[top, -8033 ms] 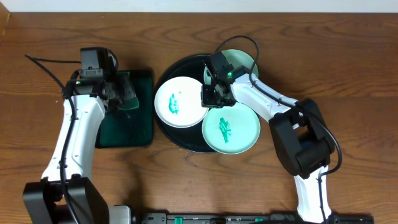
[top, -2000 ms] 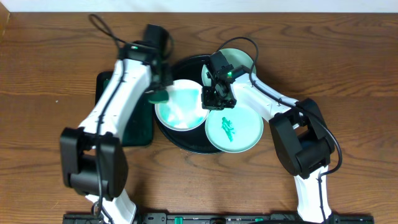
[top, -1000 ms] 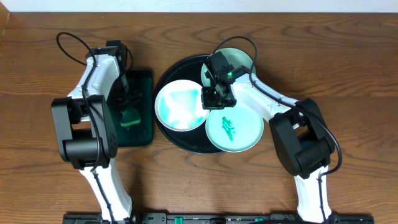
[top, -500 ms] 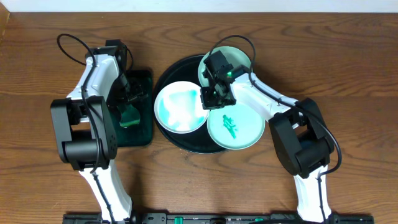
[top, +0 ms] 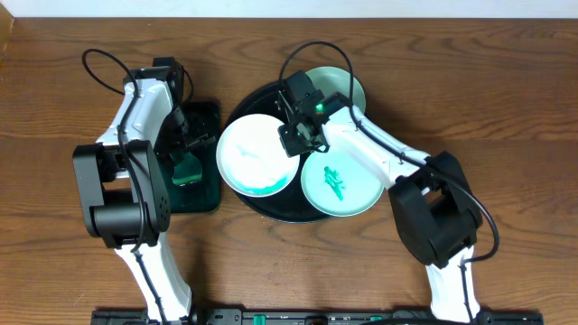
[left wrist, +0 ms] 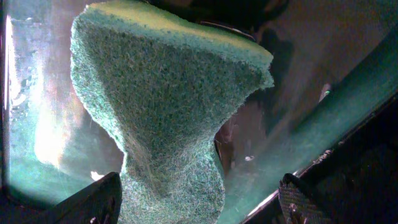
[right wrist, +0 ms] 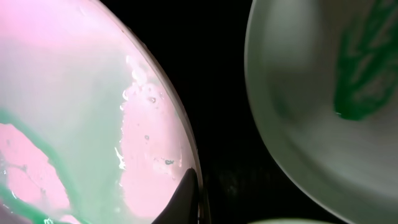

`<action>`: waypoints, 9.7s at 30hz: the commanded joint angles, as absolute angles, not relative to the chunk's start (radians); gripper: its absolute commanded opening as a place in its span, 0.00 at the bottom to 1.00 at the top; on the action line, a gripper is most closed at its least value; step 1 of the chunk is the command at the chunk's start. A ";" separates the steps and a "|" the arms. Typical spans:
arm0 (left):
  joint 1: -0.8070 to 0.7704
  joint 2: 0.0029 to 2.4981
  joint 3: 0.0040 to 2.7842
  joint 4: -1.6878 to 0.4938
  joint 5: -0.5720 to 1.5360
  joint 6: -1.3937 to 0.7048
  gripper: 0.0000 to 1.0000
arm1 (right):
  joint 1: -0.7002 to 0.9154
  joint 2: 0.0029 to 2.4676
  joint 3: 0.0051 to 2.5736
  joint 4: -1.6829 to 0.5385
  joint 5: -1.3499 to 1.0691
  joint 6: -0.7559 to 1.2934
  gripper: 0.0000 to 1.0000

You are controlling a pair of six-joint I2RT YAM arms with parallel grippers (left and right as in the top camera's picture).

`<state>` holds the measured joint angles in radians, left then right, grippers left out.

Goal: Clean dirty plates on tray and stack at the side
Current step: 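Lift the white plate off the black tray with the right gripper, then place the white plate on the table right of the tray, then reach the right gripper to the lower green plate rim and grasp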

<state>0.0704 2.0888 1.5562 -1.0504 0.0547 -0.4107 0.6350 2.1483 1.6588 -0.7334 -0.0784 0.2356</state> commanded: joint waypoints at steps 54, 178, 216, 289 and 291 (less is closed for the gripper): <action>0.073 2.057 1.549 -1.066 0.079 -0.405 0.81 | 0.973 1.881 1.682 -0.679 1.229 -0.316 0.01; 0.073 2.057 1.549 -1.111 0.079 -0.405 0.81 | -0.327 2.014 1.579 -0.929 -0.057 0.447 0.01; 0.073 2.057 1.549 -1.129 0.080 -0.405 0.81 | 0.196 1.802 1.515 -1.174 -0.132 0.302 0.57; 0.074 2.057 1.549 -1.042 -0.049 -0.311 0.36 | 0.498 1.753 1.140 -0.621 -0.162 0.432 0.01; 0.074 2.059 1.548 -1.041 -0.075 -0.311 0.36 | 0.498 1.753 1.140 -0.622 -0.163 0.429 0.01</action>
<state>0.0704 2.0884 1.5562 -1.0412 0.0040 -0.3290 0.5053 1.7588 1.1431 -0.6231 -0.1436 0.4454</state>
